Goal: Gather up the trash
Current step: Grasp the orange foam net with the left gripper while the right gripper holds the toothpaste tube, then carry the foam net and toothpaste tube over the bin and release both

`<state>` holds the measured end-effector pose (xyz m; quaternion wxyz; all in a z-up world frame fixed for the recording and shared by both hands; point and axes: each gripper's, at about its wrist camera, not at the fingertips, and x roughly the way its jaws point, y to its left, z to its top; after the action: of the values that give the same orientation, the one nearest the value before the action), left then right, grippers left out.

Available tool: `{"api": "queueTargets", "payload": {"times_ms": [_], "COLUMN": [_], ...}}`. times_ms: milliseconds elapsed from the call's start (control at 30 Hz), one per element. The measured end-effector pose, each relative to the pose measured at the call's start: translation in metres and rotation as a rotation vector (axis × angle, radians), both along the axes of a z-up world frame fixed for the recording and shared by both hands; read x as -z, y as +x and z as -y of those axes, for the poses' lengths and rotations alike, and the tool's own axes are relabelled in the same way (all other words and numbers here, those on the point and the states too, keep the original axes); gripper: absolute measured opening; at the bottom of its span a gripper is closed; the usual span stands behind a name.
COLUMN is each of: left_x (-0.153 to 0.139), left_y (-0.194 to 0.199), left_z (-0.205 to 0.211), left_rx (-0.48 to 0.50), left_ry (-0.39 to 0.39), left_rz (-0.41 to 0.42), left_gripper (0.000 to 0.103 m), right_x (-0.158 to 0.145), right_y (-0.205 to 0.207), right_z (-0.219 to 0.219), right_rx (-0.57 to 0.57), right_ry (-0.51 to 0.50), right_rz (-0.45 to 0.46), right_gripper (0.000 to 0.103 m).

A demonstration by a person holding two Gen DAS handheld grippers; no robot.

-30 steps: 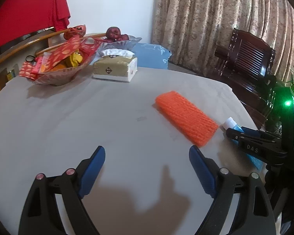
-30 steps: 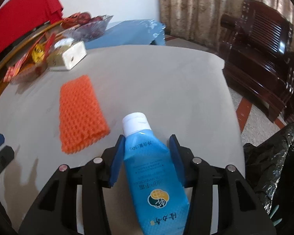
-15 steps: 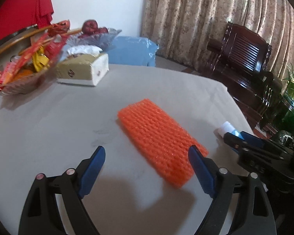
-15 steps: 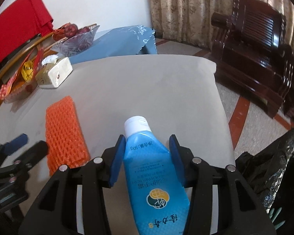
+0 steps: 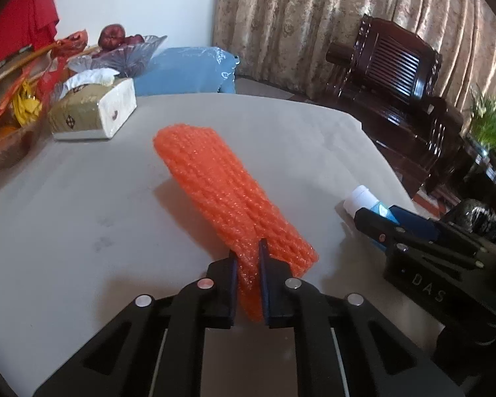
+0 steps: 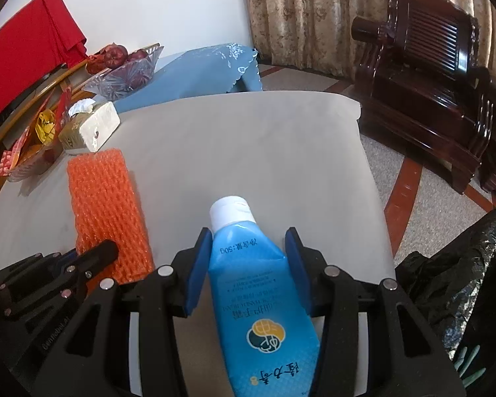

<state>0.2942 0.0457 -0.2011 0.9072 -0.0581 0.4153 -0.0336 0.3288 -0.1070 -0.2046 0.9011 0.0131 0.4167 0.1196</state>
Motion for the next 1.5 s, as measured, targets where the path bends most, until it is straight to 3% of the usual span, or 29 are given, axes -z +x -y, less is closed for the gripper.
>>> {"api": "queueTargets", "payload": {"times_ms": [300, 533, 800, 1100, 1500], "left_x": [-0.033, -0.054, -0.092, -0.132, -0.160], "left_y": [-0.036, -0.073, -0.104, -0.130, -0.154], "left_z": [-0.003, -0.007, 0.004, 0.026, 0.071], "left_rx": [0.016, 0.006, 0.007, 0.029, 0.118], "left_ry": [0.024, 0.036, 0.040, 0.020, 0.002], "left_rz": [0.064, 0.083, 0.161, 0.239, 0.291], "left_gripper": [0.010, 0.010, 0.010, 0.010, 0.010], "right_x": [-0.022, -0.058, -0.105, -0.155, -0.181], "right_y": [-0.031, -0.065, -0.098, -0.140, -0.181], "right_z": [0.005, 0.004, 0.010, 0.038, 0.088], "right_rx": [-0.028, -0.056, -0.067, -0.051, 0.015], "right_ry": [0.030, 0.044, 0.058, 0.051, 0.038], "right_rz": [0.009, 0.062, 0.142, 0.236, 0.301], "right_gripper": [0.044, 0.044, 0.044, 0.044, 0.044]}}
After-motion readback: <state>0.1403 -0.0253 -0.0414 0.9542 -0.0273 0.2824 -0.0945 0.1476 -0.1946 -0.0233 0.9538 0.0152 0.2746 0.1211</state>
